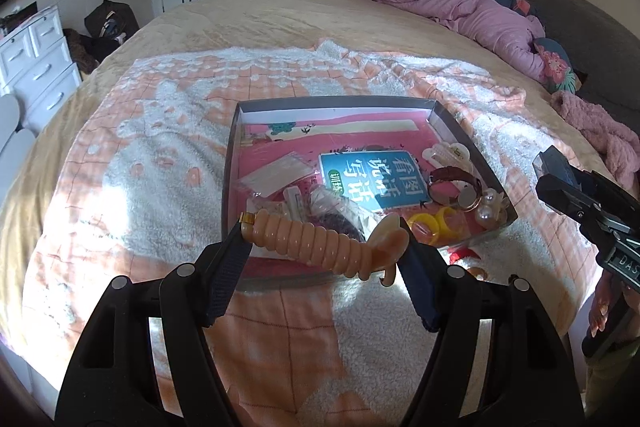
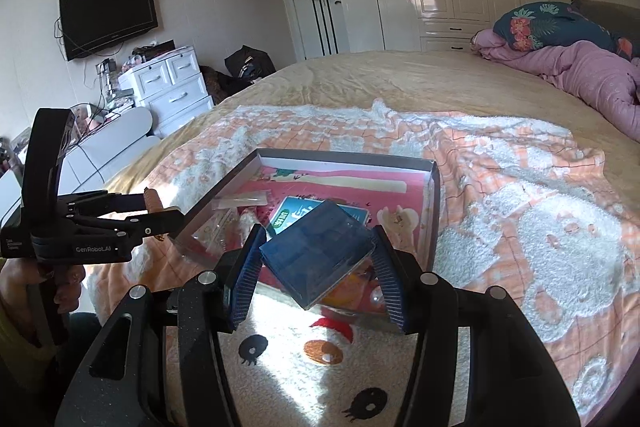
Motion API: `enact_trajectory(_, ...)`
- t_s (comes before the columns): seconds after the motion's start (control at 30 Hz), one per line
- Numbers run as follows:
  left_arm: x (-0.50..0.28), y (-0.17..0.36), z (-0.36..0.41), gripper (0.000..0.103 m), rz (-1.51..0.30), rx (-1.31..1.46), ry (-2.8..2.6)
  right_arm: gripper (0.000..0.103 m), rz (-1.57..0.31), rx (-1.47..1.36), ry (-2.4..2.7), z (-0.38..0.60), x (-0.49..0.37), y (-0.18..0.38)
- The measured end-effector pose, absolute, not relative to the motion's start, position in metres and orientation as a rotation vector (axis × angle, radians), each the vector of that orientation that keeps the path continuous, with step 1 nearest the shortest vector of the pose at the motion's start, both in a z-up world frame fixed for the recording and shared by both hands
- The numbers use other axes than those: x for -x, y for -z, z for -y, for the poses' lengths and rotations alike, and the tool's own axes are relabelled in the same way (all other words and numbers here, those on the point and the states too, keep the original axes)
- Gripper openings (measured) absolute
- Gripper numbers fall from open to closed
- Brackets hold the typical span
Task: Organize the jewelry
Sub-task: 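Carry the coil with the left tool while the right carries the blue case into the box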
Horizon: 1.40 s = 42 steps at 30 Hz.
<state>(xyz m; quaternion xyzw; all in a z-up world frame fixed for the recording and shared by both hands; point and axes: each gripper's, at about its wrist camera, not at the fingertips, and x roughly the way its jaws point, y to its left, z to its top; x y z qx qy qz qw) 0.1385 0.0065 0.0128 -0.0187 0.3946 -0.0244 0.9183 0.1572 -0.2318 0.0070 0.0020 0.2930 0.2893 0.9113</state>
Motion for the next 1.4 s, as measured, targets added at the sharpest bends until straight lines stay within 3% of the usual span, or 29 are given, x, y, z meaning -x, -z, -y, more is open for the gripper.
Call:
enact_trajectory(0.9, -0.19, 0.036, 0.024, 0.063, -0.893, 0.054, 0.14, 0.052, -0.717, 0.019, -0.489, 0.25, -0.209, 0.05)
enact_trajectory(1.07, -0.19, 0.036, 0.025, 0.073, -0.895, 0.053, 0.142, 0.052, -0.729, 0.022, -0.496, 0.244, -0.215, 0.053)
enact_trajectory(1.3, -0.189, 0.034, 0.024, 0.075, -0.889, 0.051, 0.142, 0.053, -0.74, 0.038, -0.505, 0.236, -0.221, 0.055)
enact_trajectory(1.4, -0.188, 0.032, 0.024, 0.075, -0.884, 0.051, 0.139, 0.06, -0.735, 0.038, -0.51, 0.234, -0.219, 0.053)
